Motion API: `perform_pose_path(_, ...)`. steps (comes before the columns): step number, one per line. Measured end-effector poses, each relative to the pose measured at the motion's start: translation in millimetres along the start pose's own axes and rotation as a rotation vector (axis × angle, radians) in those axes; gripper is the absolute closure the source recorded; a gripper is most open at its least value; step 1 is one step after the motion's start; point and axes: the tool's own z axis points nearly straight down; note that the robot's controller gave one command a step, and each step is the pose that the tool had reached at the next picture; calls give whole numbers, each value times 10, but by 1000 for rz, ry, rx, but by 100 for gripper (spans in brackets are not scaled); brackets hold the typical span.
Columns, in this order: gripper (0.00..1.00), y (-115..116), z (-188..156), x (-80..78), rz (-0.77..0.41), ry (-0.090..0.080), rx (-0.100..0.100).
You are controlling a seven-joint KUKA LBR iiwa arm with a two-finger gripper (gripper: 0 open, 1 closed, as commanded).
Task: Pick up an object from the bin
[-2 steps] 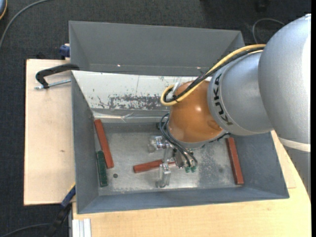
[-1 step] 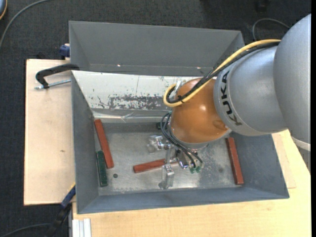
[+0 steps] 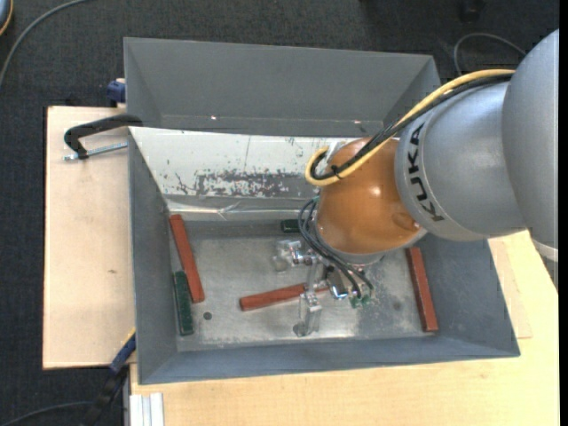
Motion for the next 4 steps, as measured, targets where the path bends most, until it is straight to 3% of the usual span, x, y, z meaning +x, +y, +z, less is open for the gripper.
perform_pose_path(1,0,4,313,75,92,6,-1)
perform_pose_path(2,0,12,308,70,92,4,-1)
perform_pose_path(3,100,11,309,70,92,4,-1)
perform_pose_path(4,100,16,-400,41,93,-9,-1)
